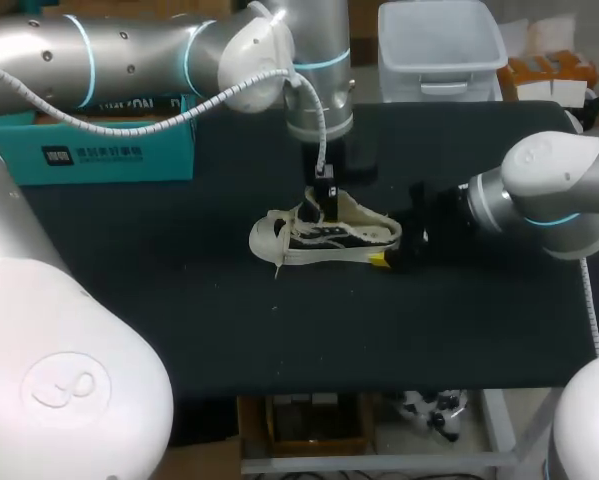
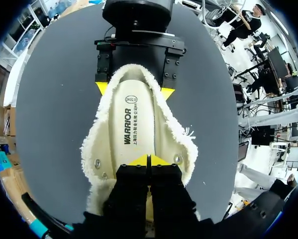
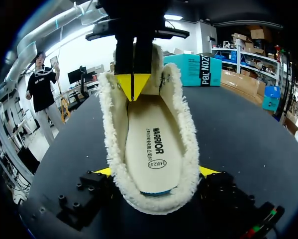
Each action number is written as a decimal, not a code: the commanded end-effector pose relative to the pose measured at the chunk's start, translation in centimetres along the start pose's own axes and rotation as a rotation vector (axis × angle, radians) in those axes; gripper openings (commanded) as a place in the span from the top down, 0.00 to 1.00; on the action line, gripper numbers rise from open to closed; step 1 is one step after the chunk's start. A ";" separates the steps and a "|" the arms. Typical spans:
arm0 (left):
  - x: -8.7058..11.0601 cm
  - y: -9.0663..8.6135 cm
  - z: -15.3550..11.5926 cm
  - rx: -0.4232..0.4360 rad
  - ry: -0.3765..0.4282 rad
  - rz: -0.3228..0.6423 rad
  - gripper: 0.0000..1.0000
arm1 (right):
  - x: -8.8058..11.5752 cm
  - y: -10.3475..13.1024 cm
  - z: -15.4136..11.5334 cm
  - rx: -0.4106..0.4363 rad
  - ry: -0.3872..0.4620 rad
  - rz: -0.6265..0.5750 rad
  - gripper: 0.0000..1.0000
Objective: Open the shoe tongue, take the insole out of the shoe, put the insole back into the shoe, and pack the shoe into the shoebox
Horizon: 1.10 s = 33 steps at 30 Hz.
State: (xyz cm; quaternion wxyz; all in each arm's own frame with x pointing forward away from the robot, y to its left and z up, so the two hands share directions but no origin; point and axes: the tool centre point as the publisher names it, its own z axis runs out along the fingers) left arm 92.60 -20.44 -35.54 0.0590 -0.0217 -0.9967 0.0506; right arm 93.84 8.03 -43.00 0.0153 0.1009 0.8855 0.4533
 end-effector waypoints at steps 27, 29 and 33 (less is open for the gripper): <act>2.4 0.0 3.3 -0.044 0.003 -0.061 0.98 | 0.0 -0.4 0.2 -0.004 0.003 0.000 1.00; 2.4 -0.1 3.3 -0.042 0.001 -0.071 0.91 | 0.0 -0.4 0.2 -0.004 0.003 0.000 1.00; 2.6 -0.2 3.2 -0.043 -0.015 -0.078 0.90 | 0.0 -0.4 0.2 -0.004 0.003 0.000 1.00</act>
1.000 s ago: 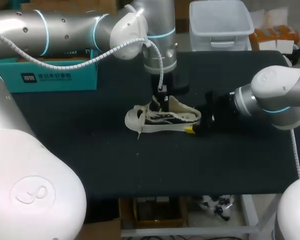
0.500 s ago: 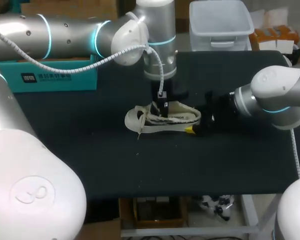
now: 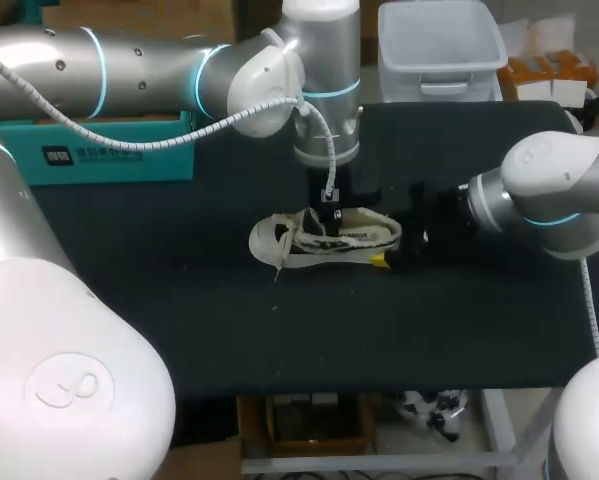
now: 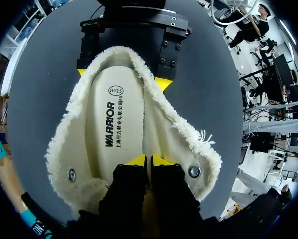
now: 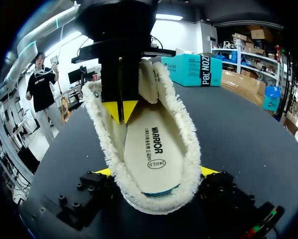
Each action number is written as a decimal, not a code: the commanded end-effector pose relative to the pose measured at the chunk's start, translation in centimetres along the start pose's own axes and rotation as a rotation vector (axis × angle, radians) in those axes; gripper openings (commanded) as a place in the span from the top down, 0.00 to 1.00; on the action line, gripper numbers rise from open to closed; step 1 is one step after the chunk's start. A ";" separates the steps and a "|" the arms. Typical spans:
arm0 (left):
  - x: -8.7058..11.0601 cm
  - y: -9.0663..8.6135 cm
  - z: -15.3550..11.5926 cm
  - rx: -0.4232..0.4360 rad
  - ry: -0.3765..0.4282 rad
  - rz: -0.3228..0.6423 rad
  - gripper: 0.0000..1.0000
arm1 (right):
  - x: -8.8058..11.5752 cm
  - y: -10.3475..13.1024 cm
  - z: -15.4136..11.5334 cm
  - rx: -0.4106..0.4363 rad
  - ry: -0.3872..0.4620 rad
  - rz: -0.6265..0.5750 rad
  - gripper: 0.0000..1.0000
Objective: Open the shoe tongue, take the insole out of the shoe, put the insole back into the shoe, and pack the shoe into the shoebox
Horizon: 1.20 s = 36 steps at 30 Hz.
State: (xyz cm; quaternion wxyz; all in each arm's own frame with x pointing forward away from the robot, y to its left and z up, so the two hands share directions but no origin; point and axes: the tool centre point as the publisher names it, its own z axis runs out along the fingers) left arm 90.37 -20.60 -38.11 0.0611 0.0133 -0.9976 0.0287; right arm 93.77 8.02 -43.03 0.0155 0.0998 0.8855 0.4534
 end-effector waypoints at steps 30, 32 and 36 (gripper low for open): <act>-3.9 -1.3 5.7 0.028 -0.300 -0.083 0.76 | -0.1 -0.4 0.2 -0.004 0.003 0.002 1.00; -4.8 -1.6 5.9 0.031 -0.309 -0.076 0.76 | -0.1 -0.4 0.2 -0.004 0.003 0.002 1.00; -6.4 -2.2 6.1 0.032 -0.331 -0.069 0.75 | -0.1 -0.4 0.2 -0.004 0.003 0.002 1.00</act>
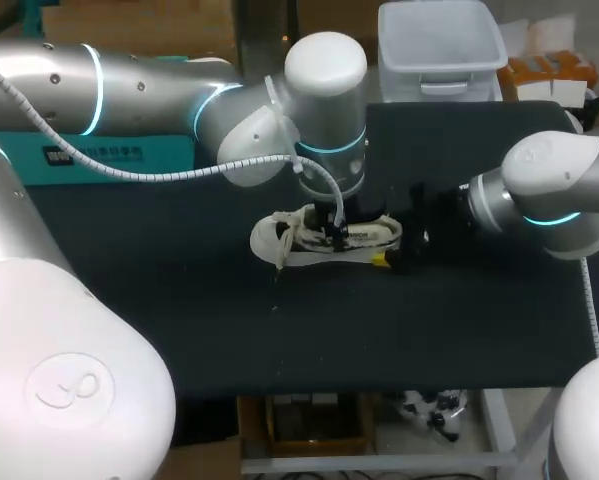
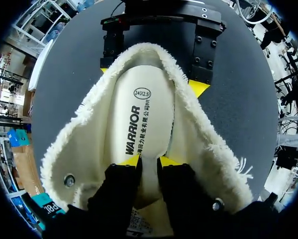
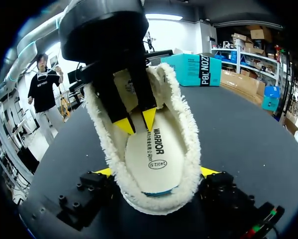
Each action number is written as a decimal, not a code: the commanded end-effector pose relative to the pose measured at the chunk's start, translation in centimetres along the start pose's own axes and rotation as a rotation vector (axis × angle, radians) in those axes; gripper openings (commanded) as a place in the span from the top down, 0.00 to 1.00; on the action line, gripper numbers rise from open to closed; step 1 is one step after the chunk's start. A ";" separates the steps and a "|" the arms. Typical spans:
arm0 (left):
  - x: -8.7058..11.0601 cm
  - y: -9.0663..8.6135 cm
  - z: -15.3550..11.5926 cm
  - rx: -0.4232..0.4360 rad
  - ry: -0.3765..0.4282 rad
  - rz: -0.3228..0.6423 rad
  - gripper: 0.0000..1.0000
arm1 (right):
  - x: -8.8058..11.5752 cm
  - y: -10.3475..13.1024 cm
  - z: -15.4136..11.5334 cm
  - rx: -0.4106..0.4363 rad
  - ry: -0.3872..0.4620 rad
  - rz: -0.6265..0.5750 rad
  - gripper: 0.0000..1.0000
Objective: Open the shoe tongue, take the insole out of the shoe, put the insole back into the shoe, and pack the shoe into the shoebox
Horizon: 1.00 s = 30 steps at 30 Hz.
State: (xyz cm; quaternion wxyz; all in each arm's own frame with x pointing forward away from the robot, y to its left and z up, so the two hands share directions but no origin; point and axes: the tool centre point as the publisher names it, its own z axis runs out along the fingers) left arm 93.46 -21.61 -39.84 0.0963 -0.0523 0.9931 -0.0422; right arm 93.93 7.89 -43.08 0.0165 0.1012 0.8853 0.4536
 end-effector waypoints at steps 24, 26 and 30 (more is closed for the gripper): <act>-5.7 -2.9 5.6 0.019 -0.115 -0.017 1.00 | 0.1 -0.3 0.3 -0.003 0.005 0.000 1.00; -5.7 -2.8 4.9 0.029 -0.116 -0.018 1.00 | 0.1 -0.3 0.3 -0.003 0.005 0.000 1.00; -5.4 -2.7 3.3 0.051 -0.118 -0.021 1.00 | 0.1 -0.3 0.3 -0.003 0.005 0.000 1.00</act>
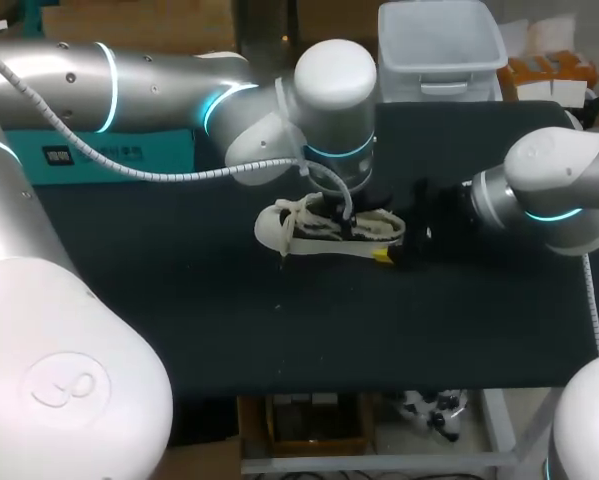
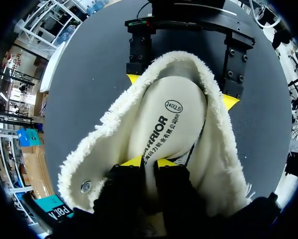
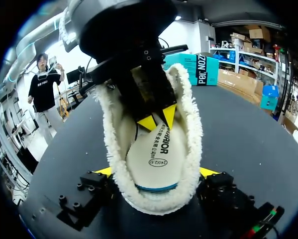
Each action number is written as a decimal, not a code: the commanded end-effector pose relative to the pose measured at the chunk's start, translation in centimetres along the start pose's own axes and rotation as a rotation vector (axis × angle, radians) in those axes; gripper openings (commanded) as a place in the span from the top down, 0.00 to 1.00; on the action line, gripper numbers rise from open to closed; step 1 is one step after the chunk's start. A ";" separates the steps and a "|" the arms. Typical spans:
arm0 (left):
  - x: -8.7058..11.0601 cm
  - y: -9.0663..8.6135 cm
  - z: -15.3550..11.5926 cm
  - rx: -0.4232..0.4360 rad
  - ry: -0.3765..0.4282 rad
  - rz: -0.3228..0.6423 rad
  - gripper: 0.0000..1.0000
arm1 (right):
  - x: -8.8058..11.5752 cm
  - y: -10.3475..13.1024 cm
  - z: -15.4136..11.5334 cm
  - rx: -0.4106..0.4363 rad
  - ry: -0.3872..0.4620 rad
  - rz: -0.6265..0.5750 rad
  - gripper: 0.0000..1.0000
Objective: Open the shoe tongue, take the insole out of the shoe, put the insole back into the shoe, and pack the shoe into the shoebox
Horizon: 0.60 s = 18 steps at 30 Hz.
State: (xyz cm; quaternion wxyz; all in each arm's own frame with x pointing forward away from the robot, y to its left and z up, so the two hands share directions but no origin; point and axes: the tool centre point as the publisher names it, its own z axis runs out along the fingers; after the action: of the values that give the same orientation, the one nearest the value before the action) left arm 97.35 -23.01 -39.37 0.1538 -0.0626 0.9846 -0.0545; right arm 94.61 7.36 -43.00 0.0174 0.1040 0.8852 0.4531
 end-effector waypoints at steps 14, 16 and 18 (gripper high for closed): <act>0.2 -1.3 -6.2 0.181 0.089 -0.025 1.00 | 0.9 -0.2 0.6 -0.004 0.010 -0.004 1.00; 0.4 -1.2 -7.1 0.193 0.099 -0.020 1.00 | 0.9 -0.2 0.6 -0.004 0.010 -0.004 1.00; 0.9 -1.0 -7.7 0.210 0.125 -0.007 1.00 | 0.9 -0.2 0.6 -0.004 0.010 -0.004 1.00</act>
State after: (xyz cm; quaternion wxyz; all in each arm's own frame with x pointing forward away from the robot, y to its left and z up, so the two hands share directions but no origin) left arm 95.18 -24.52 -33.66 0.1022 -0.0519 0.9820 -0.1503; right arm 94.07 7.69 -43.00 0.0140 0.0998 0.8849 0.4548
